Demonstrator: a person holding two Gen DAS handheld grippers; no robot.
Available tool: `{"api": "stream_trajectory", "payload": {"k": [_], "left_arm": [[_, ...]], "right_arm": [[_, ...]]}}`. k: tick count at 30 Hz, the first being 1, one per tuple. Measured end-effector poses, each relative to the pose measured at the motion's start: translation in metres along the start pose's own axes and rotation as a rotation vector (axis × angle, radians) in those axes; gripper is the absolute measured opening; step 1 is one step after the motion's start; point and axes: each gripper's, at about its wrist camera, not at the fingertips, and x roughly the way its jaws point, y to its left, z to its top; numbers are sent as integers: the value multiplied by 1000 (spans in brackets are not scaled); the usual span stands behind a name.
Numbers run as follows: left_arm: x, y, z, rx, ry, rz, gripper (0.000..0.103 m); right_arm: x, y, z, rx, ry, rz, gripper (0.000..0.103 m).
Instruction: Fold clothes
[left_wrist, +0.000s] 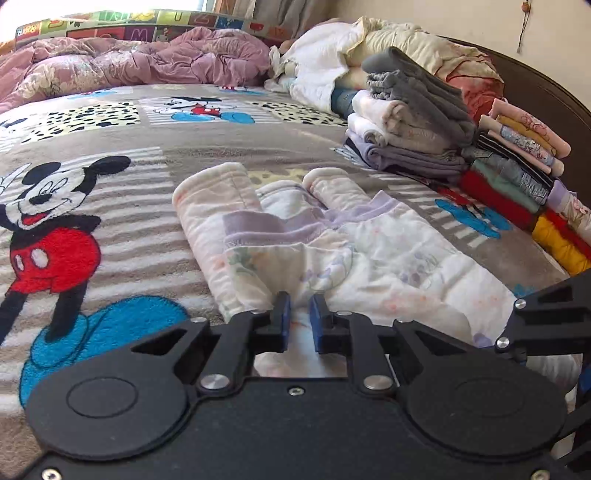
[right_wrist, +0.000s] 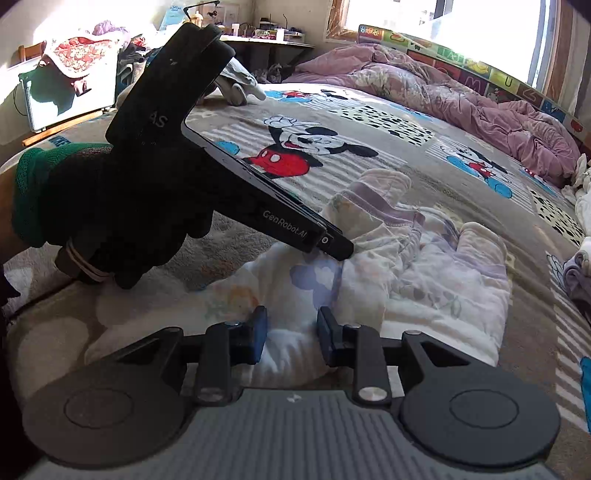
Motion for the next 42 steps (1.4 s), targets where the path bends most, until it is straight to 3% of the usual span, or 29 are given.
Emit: {"api": "stream_trajectory", "payload": {"k": [3,7,13,17,21,23,25,26,28,30,33,36,42], "left_arm": [[-5,-4,1,24,-15,19,14],[-37,-15,3,66,-69,37,14],[-104,-52,-12,151,-111,-33,17],[-113,-72,-33,167,-65,-49,17],[-80,-75,-64,186,71,37,17],[-79,-67,-65,108,56,23,17],[-90,-70,-65,103,34,39,18],[-96,-72,-66,100,12,46,19],[-119,-76,-67,96,-47,56,41],[-141,-82,-67,133,-95,101,45],[-157,-98,-73,292,-77,182,49],[-158,-112,-90,513,-5,236,57],[-130,-133,-140,912,120,300,60]], "right_arm": [[3,9,-4,-32,26,-17,31],[-36,14,-6,9,-94,-18,33],[-88,4,-40,106,-165,-82,33],[-113,-16,-73,211,-208,-130,33],[-113,-32,-100,268,-222,-133,32],[-99,-37,-109,294,-177,-106,30],[-89,-40,-117,308,-142,-89,30],[-90,-37,-116,297,-149,-94,30],[-102,-35,-115,277,-187,-94,30],[-120,-35,-115,249,-231,-96,31],[-142,-30,-118,174,-257,-120,32],[-145,-21,-131,33,-202,-181,33],[-129,-3,-153,-183,-66,-255,40]]}}
